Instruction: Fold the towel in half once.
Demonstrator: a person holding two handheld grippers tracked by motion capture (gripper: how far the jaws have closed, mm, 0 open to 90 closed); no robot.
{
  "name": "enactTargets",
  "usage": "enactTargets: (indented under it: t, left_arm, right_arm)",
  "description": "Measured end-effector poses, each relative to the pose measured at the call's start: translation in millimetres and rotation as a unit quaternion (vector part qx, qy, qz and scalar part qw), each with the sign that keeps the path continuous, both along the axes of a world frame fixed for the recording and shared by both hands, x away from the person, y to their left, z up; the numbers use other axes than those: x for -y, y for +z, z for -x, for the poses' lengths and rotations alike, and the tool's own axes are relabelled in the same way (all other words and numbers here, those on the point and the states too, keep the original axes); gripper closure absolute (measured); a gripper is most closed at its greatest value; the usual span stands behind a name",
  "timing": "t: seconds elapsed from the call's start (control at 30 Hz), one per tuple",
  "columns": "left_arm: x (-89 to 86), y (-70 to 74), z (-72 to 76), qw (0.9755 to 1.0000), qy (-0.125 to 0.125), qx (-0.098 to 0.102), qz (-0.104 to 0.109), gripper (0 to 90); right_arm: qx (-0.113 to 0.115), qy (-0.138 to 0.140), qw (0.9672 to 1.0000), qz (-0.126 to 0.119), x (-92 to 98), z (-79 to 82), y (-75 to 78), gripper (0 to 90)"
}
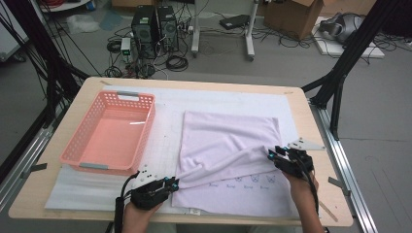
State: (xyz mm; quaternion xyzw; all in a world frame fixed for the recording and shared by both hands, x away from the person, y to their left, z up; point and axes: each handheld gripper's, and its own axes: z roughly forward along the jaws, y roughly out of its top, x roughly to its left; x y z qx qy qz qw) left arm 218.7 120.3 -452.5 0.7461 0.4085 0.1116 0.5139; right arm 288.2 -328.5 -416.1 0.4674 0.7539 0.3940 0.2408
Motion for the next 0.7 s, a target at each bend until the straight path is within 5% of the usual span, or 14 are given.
enactTargets:
  t: [0.17, 0.3, 0.43, 0.53, 0.7]
  left_arm:
    - [2.2, -0.7, -0.2, 1.0, -0.002, -0.001, -0.001, 83.2]
    - [2.9, -1.3, -0.1, 1.0, -0.004, -0.003, -0.001, 84.5]
    - [2.3, -1.1, 0.8, 1.0, -0.005, -0.003, -0.001, 85.9]
    - [1.1, -0.4, 2.1, 1.0, -0.006, -0.002, 0.001, 86.3]
    - [-2.6, 3.1, 7.7, 0.9998, -0.01, -0.004, 0.016, 86.4]
  right_arm:
    - [-0.025, -0.014, 0.9996, 0.001, 15.2, 21.3, -15.0, 64.3]
    - [-0.057, -0.008, 0.9983, -0.008, 13.3, 18.5, -29.6, 64.3]
    - [-0.066, 0.001, 0.9978, -0.005, 11.1, 17.4, -29.8, 84.8]
    - [-0.054, 0.011, 0.9983, 0.02, 8.2, 25.0, -26.6, 85.8]
    - [-0.039, 0.017, 0.9991, -0.007, 16.5, 51.9, -19.1, 85.8]
